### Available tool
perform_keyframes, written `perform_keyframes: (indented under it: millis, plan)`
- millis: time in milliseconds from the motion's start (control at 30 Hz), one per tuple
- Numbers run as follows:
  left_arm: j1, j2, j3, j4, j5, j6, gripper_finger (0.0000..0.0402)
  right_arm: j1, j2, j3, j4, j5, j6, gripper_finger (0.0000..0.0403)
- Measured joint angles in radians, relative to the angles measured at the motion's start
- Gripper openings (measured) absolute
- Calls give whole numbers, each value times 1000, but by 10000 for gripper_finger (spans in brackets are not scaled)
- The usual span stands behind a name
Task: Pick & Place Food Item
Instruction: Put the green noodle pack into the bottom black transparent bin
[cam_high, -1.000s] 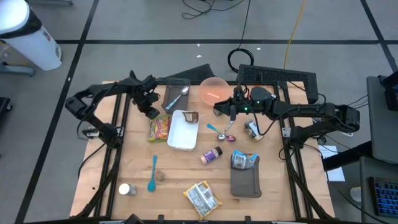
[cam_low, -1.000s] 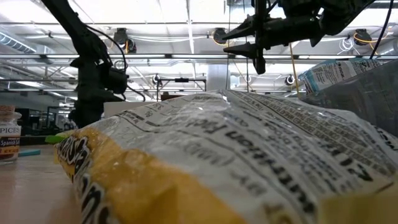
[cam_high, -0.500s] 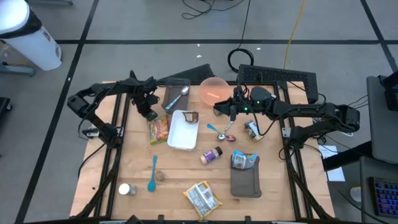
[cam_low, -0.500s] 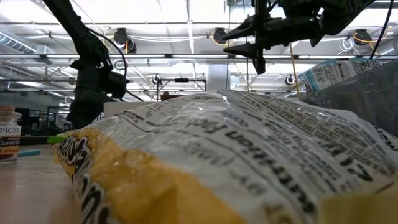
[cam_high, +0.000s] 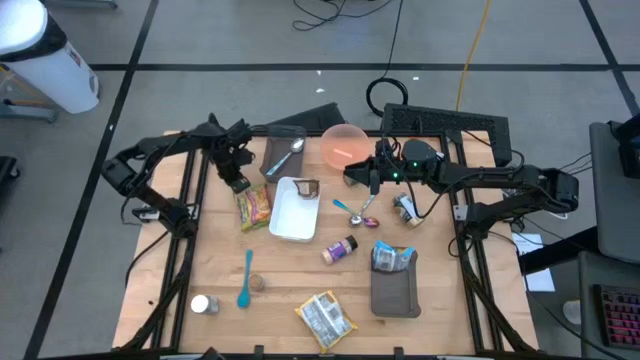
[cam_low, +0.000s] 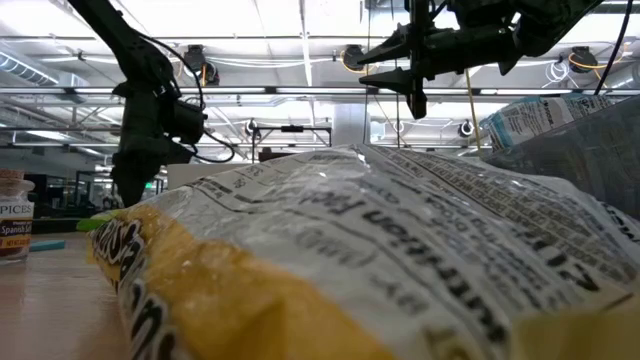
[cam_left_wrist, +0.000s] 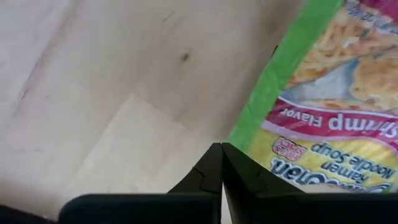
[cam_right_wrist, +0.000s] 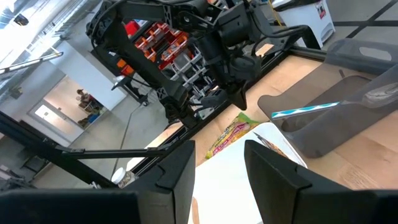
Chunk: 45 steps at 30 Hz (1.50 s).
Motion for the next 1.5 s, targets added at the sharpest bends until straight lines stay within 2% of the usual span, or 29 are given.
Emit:
perform_keyframes:
  millis: [267, 433, 633, 800, 1000, 1300, 1500]
  plan:
    - [7, 0, 0, -22, -3, -10, 32, 2, 0, 0, 0, 0, 0, 130]
    - [36, 0, 0, -24, 73, -7, 92, 2, 0, 0, 0, 0, 0, 130]
    - [59, 0, 0, -23, 22, -12, 170, 2, 0, 0, 0, 0, 0, 130]
    - [77, 0, 0, -22, 51, 14, 205, 2, 0, 0, 0, 0, 0, 130]
    - [77, 0, 0, -22, 97, 41, 202, 2, 0, 0, 0, 0, 0, 130]
    - [73, 2, 0, -22, 97, 38, 177, 2, 0, 0, 0, 0, -5, 130]
    - [40, 58, 0, -26, 79, 30, 175, 2, 0, 0, 0, 0, -11, 130]
